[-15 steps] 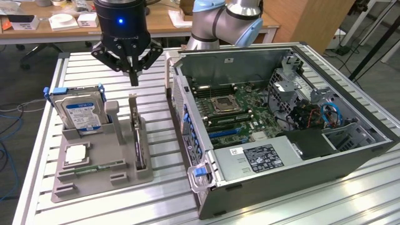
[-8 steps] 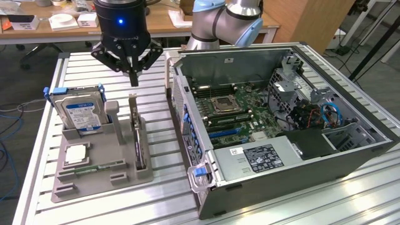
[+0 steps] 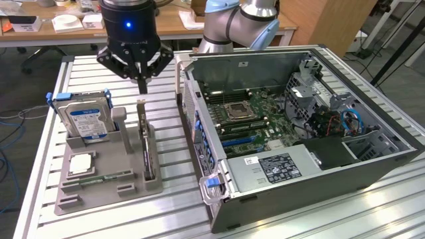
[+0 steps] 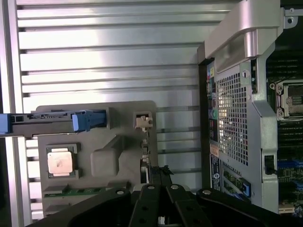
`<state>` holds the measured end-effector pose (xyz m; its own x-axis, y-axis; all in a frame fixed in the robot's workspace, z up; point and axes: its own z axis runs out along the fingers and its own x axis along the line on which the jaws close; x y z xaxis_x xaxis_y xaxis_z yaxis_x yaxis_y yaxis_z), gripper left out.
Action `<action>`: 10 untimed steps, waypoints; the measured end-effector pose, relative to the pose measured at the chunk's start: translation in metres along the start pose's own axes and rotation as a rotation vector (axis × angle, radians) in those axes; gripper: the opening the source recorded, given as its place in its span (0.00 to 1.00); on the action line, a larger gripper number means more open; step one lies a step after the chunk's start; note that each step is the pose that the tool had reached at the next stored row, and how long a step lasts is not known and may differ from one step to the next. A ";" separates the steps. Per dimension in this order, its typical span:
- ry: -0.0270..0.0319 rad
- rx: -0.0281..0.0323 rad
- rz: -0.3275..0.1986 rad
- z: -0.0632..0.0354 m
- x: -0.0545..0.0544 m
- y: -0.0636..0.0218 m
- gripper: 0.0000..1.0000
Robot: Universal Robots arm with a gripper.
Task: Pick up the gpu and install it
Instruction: 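Reach for the gpu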
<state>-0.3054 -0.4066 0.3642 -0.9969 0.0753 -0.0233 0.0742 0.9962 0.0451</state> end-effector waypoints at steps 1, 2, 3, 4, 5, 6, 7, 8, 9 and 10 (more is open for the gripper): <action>0.0000 0.0000 0.000 0.0000 0.000 -0.0008 0.11; 0.0000 0.0000 0.000 0.0000 0.000 -0.0015 0.11; 0.0000 0.0000 0.000 -0.0001 0.000 -0.0023 0.11; 0.0000 0.0001 0.000 -0.0001 0.000 -0.0030 0.11; 0.0001 0.0001 0.000 -0.0001 0.000 -0.0036 0.11; 0.0000 0.0001 0.000 -0.0001 0.000 -0.0043 0.11; 0.0000 0.0001 0.000 -0.0001 0.000 -0.0049 0.11; 0.0000 0.0000 0.000 0.0000 0.000 -0.0055 0.11; 0.0000 0.0000 0.000 0.0000 0.000 -0.0060 0.11; 0.0000 0.0001 0.000 0.0000 -0.001 -0.0066 0.11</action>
<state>-0.3053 -0.4132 0.3640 -0.9969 0.0753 -0.0233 0.0742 0.9962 0.0449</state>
